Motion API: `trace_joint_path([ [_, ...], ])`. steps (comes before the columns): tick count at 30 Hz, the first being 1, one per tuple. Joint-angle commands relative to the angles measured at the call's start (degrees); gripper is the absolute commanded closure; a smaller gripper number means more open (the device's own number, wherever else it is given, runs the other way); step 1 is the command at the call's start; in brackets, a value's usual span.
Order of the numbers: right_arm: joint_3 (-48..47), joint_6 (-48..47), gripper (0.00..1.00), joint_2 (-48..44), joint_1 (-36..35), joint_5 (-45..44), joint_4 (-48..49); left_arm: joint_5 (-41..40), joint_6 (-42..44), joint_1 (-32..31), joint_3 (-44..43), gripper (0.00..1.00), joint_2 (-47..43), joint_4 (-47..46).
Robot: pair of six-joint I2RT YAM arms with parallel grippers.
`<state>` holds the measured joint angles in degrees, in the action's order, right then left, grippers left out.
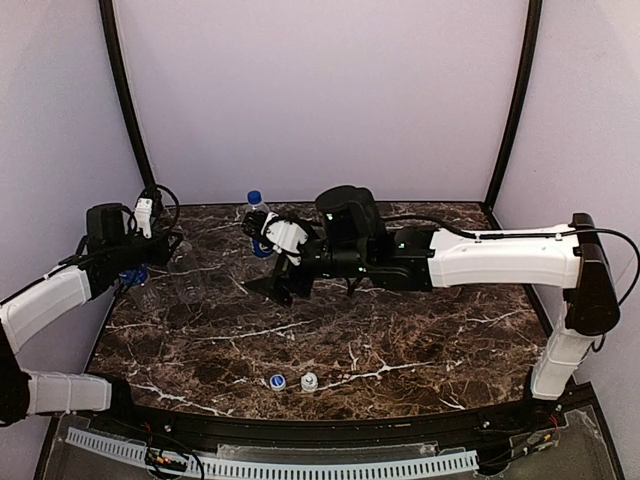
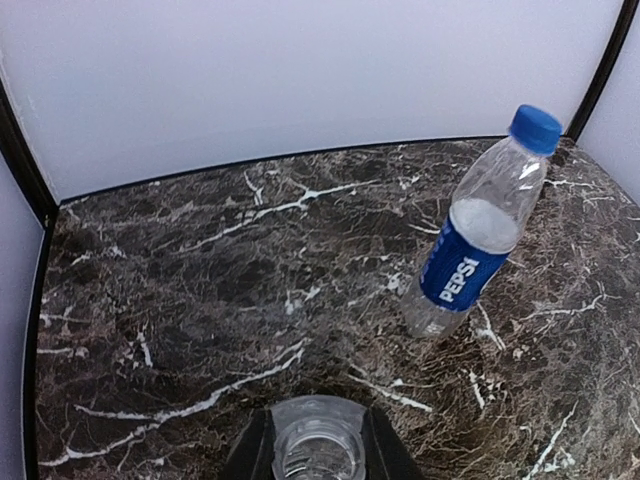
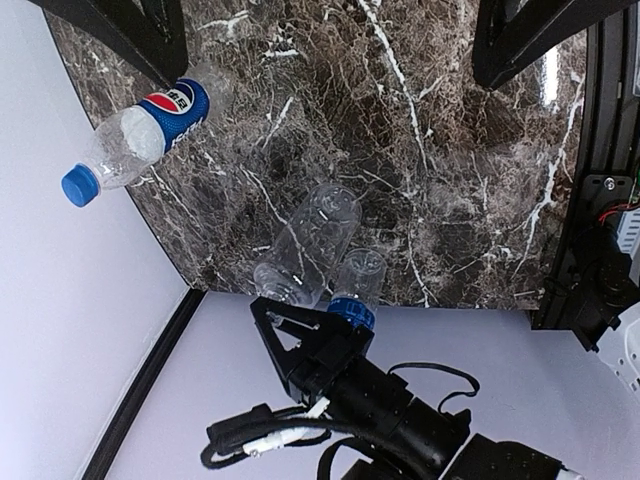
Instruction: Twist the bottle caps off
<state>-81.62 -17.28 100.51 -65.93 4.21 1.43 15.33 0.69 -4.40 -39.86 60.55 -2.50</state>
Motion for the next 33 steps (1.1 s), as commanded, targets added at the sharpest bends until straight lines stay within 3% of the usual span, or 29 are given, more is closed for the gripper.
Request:
trace_joint_path([
  [1, 0.7, -2.4, 0.01, -1.5, 0.5, 0.3, 2.5, -0.3, -2.7, 1.7, 4.0, 0.99, 1.0, -9.1],
  [9, 0.6, -3.8, 0.01, -0.9, 0.7, 1.5, 2.4, -1.1, -1.1, 2.3, 8.5, 0.99, 1.2, -14.4],
  [22, -0.2, -4.1, 0.02, -1.0, 0.7, 1.9, 1.4, 2.5, 0.1, 2.5, 13.7, 0.99, -3.6, -10.4],
  [25, -0.4, -3.9, 0.01, -0.8, 0.8, 2.0, 1.3, 1.6, 0.2, 2.5, 13.2, 0.77, -4.3, -9.3],
  [26, -0.5, -4.0, 0.01, -0.9, 0.7, 2.1, 1.2, 1.1, 0.4, 2.5, 13.0, 0.63, -4.5, -9.2],
  [28, -0.8, -3.9, 0.02, -0.7, 0.8, 2.4, 1.2, 0.6, 0.4, 2.5, 12.4, 0.45, -4.9, -8.7],
  [30, -1.1, -3.7, 0.01, -0.5, 0.7, 2.6, 0.9, 0.8, 0.6, 2.5, 12.1, 0.37, -5.3, -8.5],
  [33, -1.5, -3.6, 0.01, -0.4, 0.7, 2.7, 0.6, 0.8, 1.0, 2.5, 11.7, 0.33, -5.7, -8.3],
])
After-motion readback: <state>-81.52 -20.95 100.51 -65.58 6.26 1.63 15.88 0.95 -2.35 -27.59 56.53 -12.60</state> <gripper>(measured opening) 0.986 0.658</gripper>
